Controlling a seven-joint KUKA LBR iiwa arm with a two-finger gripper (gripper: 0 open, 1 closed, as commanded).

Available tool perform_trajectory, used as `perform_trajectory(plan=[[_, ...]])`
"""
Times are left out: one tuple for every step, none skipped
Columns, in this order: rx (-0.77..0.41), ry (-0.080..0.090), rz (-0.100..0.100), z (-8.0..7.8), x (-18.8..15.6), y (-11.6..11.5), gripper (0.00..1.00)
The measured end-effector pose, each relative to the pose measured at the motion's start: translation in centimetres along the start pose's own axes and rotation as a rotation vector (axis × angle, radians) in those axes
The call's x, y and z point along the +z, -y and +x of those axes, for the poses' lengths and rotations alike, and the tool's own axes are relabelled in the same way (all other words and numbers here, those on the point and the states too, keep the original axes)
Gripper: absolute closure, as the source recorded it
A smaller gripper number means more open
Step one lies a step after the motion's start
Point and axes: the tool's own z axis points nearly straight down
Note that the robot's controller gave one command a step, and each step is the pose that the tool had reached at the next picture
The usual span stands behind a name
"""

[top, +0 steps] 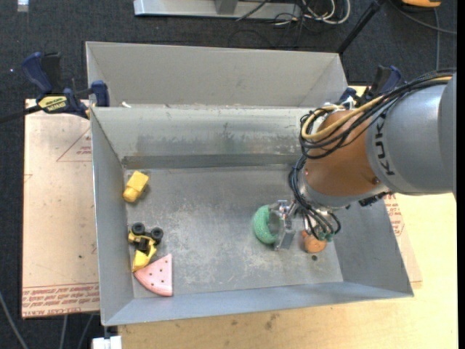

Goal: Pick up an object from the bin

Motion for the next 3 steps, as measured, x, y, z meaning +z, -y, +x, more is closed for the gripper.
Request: perform_trajectory(plan=[[0.000,0.000,0.000,0.0,0.0,0.0,1.00],[-0.154,-0.005,-0.004,-1.3,0.3,2.2,1.00],[-0.168,-0.005,0.000,-1.4,-0.1,4.2,1.00]])
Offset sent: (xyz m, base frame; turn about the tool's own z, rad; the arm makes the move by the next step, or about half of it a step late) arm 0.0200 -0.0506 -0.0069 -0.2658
